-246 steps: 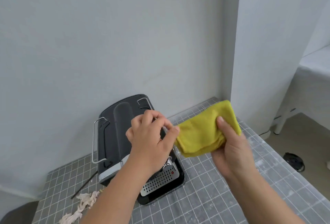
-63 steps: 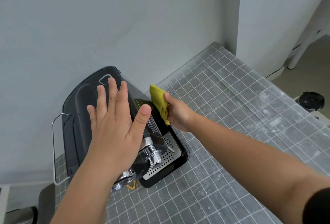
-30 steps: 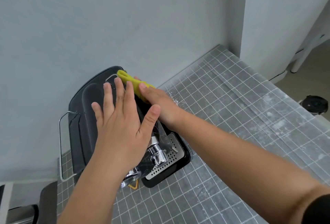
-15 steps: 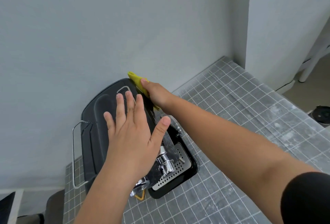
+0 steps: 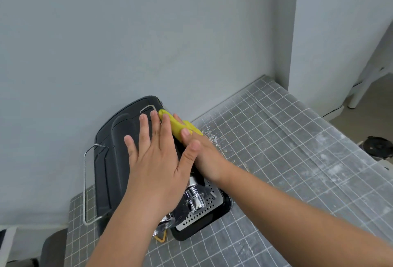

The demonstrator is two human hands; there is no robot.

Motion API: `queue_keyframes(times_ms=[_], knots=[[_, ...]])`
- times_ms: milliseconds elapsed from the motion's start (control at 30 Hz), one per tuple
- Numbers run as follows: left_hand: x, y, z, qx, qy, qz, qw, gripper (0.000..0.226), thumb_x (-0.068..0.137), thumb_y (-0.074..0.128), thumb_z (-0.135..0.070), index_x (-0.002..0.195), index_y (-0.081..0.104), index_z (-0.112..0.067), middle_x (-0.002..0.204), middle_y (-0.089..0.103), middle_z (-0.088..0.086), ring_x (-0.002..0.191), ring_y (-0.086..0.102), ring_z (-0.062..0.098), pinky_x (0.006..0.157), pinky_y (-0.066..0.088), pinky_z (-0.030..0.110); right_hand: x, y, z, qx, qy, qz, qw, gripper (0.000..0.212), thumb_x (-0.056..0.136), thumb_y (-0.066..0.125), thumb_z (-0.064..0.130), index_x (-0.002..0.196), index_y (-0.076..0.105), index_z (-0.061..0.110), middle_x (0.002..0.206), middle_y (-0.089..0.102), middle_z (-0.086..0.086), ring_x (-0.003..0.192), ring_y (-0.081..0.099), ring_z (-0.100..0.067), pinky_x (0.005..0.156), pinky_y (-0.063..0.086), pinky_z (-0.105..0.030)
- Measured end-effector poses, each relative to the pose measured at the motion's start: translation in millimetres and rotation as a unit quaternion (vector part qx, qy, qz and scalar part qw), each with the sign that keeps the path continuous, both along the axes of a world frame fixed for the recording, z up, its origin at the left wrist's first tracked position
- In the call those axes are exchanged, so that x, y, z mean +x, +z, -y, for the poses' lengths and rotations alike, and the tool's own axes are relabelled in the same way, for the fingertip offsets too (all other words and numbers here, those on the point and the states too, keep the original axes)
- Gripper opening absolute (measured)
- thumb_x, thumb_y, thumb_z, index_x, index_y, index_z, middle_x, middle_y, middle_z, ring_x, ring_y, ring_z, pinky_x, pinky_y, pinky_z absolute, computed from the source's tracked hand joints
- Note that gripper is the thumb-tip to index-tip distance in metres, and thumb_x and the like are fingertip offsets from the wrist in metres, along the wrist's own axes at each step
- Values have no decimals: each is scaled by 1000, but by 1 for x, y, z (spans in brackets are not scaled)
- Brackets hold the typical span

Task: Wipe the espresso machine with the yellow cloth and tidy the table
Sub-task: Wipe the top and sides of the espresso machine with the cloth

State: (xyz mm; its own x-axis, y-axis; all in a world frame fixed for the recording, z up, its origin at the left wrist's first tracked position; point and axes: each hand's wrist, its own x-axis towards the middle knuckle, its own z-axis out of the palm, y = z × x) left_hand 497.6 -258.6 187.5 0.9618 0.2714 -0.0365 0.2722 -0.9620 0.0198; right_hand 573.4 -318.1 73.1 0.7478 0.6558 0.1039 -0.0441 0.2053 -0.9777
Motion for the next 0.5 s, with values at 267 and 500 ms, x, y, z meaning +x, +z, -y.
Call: queue_keyframes(times_ms=[267, 500], knots=[[0, 0, -2, -10, -9, 0, 1000, 103, 75, -12, -80, 155, -12, -15, 162, -19, -6, 144, -33, 10, 114, -23, 44, -55, -7, 36, 51, 16, -28, 998, 64, 95, 25, 62, 148, 33, 27, 158, 24, 8, 147, 13, -13, 119, 10, -51], [-11, 10, 7, 55, -13, -2, 998, 93, 85, -6, -73, 155, -8, -12, 165, -9, 0, 149, -20, 22, 116, -17, 53, -69, -6, 94, 42, 4, -139, 989, 51, 98, 27, 49, 130, 56, 22, 134, 59, 0, 126, 53, -21, 107, 38, -45]])
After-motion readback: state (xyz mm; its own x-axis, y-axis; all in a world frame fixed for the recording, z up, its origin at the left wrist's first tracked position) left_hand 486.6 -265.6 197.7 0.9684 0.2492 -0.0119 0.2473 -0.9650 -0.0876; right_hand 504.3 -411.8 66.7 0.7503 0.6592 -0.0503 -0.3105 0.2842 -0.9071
